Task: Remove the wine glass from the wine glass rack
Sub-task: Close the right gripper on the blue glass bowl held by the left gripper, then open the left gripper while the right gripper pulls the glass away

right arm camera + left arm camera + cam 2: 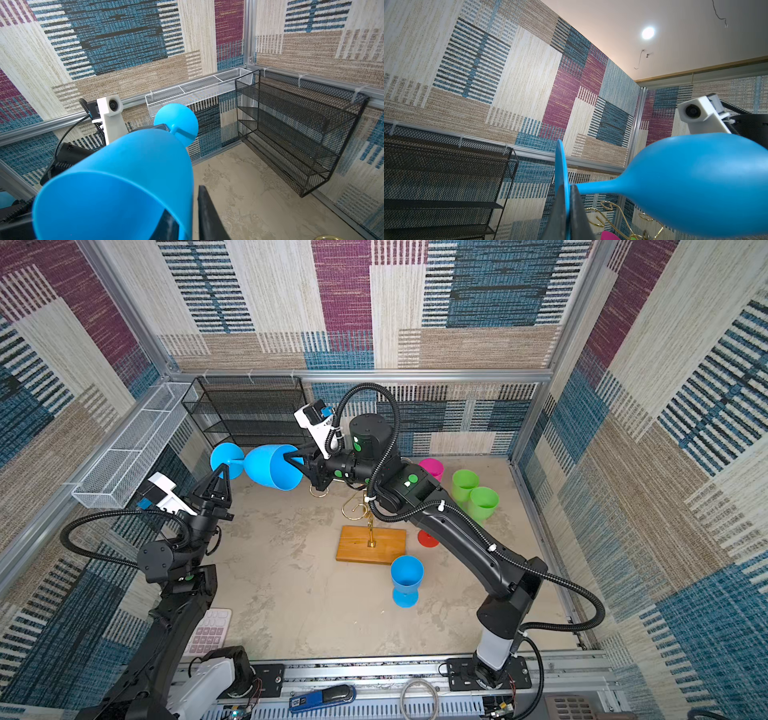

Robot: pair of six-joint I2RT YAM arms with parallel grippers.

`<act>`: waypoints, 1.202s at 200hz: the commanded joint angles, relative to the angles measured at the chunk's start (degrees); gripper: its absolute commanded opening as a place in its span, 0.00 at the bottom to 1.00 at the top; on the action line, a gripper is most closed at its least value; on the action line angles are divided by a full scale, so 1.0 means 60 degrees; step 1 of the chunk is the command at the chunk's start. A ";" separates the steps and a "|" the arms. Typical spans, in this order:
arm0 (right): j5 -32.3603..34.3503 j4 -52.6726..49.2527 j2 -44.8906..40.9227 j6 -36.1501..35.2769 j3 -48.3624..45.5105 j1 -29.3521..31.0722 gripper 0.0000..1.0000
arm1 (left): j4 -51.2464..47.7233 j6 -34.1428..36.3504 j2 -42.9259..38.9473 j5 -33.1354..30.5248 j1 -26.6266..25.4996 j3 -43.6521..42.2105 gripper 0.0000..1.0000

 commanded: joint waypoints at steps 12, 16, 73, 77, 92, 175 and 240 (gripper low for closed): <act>-0.0048 -0.0111 0.0061 0.0025 0.0211 0.0091 0.00 | 0.0285 -0.0191 -0.0045 -0.0169 0.0003 -0.0075 0.00; -0.0052 -0.0109 0.0055 0.0031 0.0204 0.0094 0.00 | 0.0276 -0.0179 -0.0067 -0.0179 0.0011 -0.0086 0.00; 0.1301 -0.0348 -0.0158 0.0035 0.0453 0.0110 0.00 | -0.0130 0.0478 -0.0559 -0.0560 0.0019 -0.0569 0.57; 0.1408 -0.0384 -0.0178 0.0012 0.0506 0.0102 0.00 | -0.0172 0.0555 -0.0638 -0.0594 0.0019 -0.0629 0.62; 0.1840 -0.0550 -0.0244 -0.0034 0.0697 0.0070 0.00 | -0.0404 0.0803 -0.0919 -0.0744 0.0022 -0.0838 0.91; 0.2811 -0.1657 -0.1570 -0.0710 0.0316 0.0125 0.00 | -0.3373 0.1264 -0.2403 -0.3692 0.0278 -0.1428 0.99; 0.4145 -0.3795 -0.2289 -0.1498 0.0016 0.1480 0.00 | -0.3486 0.1585 -0.1475 -0.3110 0.0649 -0.1002 0.99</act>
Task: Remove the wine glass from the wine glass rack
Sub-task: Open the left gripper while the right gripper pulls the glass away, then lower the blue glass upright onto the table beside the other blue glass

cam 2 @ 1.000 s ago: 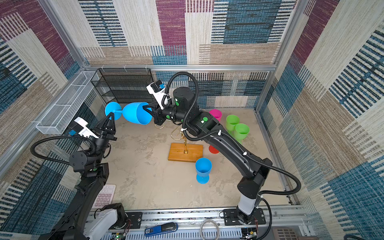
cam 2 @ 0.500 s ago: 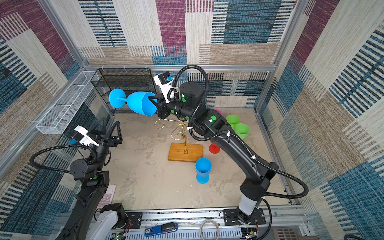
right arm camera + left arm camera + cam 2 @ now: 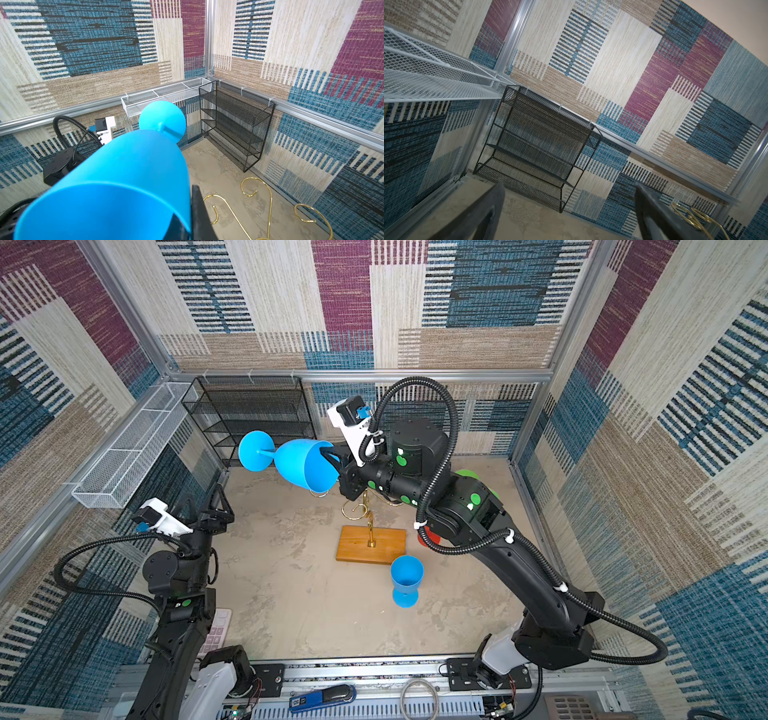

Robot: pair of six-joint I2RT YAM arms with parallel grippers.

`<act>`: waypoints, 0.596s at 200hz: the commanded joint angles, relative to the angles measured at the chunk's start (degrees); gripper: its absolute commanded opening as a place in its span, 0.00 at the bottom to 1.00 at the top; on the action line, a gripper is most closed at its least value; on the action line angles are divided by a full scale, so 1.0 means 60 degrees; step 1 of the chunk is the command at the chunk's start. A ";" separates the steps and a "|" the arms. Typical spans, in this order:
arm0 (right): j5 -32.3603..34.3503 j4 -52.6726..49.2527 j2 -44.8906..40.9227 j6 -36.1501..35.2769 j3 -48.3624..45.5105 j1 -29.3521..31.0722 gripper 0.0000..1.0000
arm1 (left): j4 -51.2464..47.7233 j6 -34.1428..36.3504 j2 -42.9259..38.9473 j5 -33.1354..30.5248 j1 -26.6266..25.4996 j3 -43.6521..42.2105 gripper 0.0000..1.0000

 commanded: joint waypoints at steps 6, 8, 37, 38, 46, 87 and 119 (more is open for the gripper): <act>0.0884 -0.1368 0.0175 -0.0329 0.0121 0.0603 0.00 | 0.0311 0.0365 0.0387 0.0328 0.0067 0.0279 0.99; 0.0919 -0.1450 0.0206 -0.0324 0.0141 0.0656 0.00 | 0.0350 0.0378 0.0404 0.0357 0.0075 0.0282 0.99; 0.1326 -0.2787 0.0740 -0.0192 0.0403 0.1183 0.00 | 0.0678 0.0466 0.0680 0.0441 0.0152 0.0264 0.99; 0.1319 -0.2836 0.0749 -0.0184 0.0402 0.1197 0.00 | 0.0679 0.0483 0.0684 0.0455 0.0158 0.0266 0.99; 0.1323 -0.3120 0.0838 -0.0119 0.0387 0.1270 0.00 | 0.0680 0.0593 0.0755 0.0556 0.0189 0.0294 0.99; 0.1164 -0.4347 0.1381 0.0060 0.0393 0.1384 0.00 | 0.0974 0.1075 0.1268 0.0823 0.0271 0.0322 0.99; 0.0739 -0.5110 0.2078 0.0110 0.0349 0.1401 0.00 | 0.1895 0.1058 0.1686 0.1080 0.0327 0.0129 0.99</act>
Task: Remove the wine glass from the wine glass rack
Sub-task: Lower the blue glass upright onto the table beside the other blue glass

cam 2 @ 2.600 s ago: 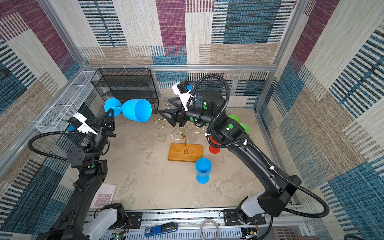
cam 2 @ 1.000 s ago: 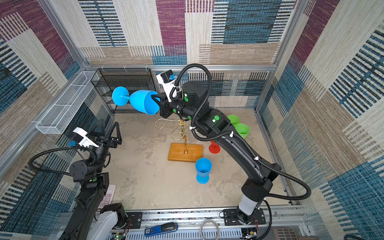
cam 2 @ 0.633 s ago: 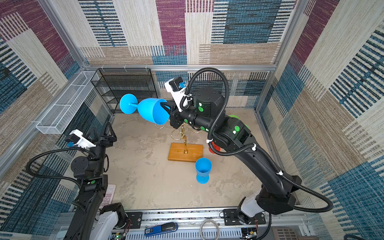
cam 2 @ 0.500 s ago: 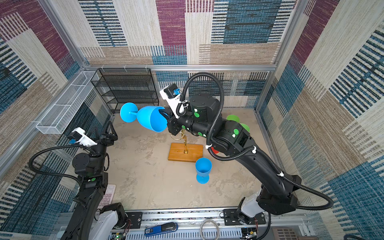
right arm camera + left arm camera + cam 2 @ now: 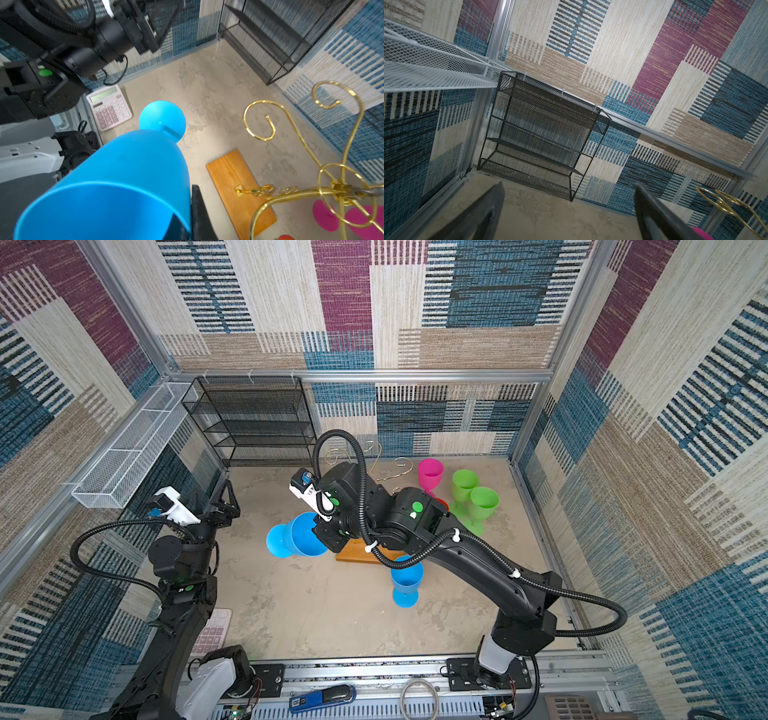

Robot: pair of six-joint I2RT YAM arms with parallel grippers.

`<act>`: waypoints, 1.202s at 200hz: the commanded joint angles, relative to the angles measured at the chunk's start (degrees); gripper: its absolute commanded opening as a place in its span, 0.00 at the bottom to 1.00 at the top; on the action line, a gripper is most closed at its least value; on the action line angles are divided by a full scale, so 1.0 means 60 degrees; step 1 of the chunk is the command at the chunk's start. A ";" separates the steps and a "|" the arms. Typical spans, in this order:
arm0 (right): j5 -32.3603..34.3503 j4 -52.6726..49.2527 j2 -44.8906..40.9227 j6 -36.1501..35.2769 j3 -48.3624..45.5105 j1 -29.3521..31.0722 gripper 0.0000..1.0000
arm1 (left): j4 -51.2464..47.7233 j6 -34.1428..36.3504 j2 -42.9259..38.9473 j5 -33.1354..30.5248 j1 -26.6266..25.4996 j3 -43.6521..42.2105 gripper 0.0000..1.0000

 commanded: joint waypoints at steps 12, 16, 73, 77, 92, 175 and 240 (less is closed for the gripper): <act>-0.0544 -0.0816 0.0435 0.0135 -0.0361 0.0000 0.00 | 0.1289 0.0337 0.0324 0.0431 0.0052 -0.0128 0.99; -0.0554 -0.0853 0.0473 0.0146 -0.0416 -0.0006 0.00 | 0.1357 0.0359 0.0357 0.0494 0.0049 -0.0149 0.99; -0.0619 -0.1008 0.1253 0.0053 -0.1300 -0.0019 0.00 | 0.1587 0.0840 0.0398 0.0713 0.0064 -0.0499 0.99; -0.0583 -0.1009 0.1313 0.0040 -0.1335 -0.0015 0.00 | 0.1573 0.0856 0.0382 0.0727 0.0064 -0.0500 0.99; -0.0584 -0.1020 0.1547 0.0037 -0.1459 -0.0009 0.00 | 0.1556 0.0932 0.0377 0.0716 0.0069 -0.0569 0.99; -0.0455 -0.0952 0.2423 0.0008 -0.1708 -0.0013 0.00 | 0.1483 0.1005 0.0231 0.0687 0.0119 -0.0719 0.99; -0.0366 -0.0864 0.2734 -0.0007 -0.1944 -0.0017 0.00 | 0.1413 0.0981 0.0165 0.0693 0.0192 -0.0789 0.99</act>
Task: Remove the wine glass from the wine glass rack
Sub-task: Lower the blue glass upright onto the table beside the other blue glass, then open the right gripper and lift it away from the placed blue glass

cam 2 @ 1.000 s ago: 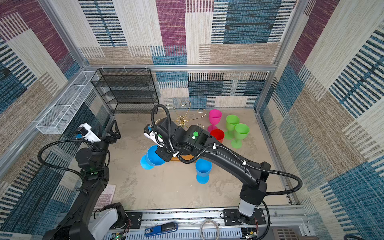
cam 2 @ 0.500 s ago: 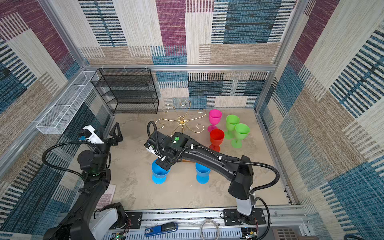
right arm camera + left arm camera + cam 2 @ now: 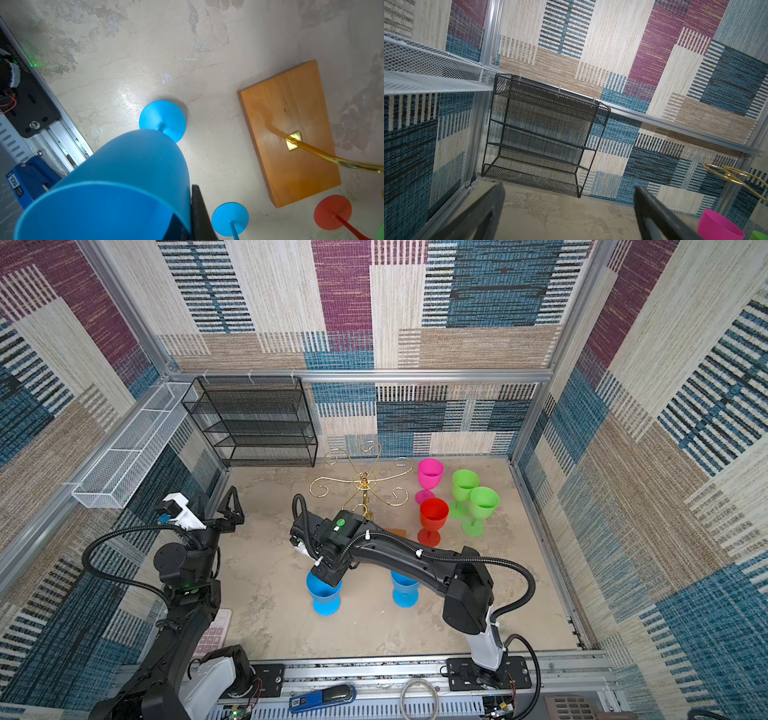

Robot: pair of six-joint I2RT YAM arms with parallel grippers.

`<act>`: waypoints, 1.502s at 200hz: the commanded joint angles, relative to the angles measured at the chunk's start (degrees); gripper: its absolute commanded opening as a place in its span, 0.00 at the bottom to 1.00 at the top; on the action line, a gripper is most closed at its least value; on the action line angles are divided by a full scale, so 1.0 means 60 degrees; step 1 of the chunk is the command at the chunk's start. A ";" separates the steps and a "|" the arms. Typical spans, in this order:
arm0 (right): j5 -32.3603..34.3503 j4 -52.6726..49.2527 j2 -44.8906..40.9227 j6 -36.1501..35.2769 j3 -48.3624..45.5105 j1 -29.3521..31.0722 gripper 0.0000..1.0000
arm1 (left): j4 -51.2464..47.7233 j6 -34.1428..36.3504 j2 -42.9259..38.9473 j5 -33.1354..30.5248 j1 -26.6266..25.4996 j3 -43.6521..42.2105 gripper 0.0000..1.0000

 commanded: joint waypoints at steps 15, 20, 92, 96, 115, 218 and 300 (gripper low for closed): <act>0.0110 0.0120 0.0016 -0.0036 0.0015 0.0009 0.02 | 0.0218 0.0115 -0.0032 0.0139 0.0032 -0.0022 0.99; 0.0102 0.0128 0.0009 -0.0037 0.0029 0.0016 0.04 | 0.0224 0.0113 -0.0015 0.0146 0.0028 -0.0024 0.99; -0.0012 0.0113 -0.0104 -0.0015 0.0369 0.0006 0.23 | 0.0198 0.0100 -0.0053 0.0139 0.0060 -0.0053 0.99; -0.0022 0.0113 -0.0130 -0.0019 0.0403 0.0021 0.25 | 0.0211 0.0098 -0.0064 0.0146 0.0060 -0.0051 0.99; -0.0109 0.0084 -0.0252 -0.0004 0.0766 0.0018 0.30 | 0.0203 0.0101 -0.0066 0.0164 0.0049 -0.0067 0.99; -0.0130 0.1911 -0.2864 -0.0208 0.2266 -0.0603 0.81 | 0.0125 0.0269 -0.0178 0.0792 0.0076 0.0023 0.99; -0.0586 0.5987 -0.6355 0.0031 -0.1412 -0.3881 0.99 | -0.0667 0.0534 -0.0145 0.1111 0.0076 0.0247 0.99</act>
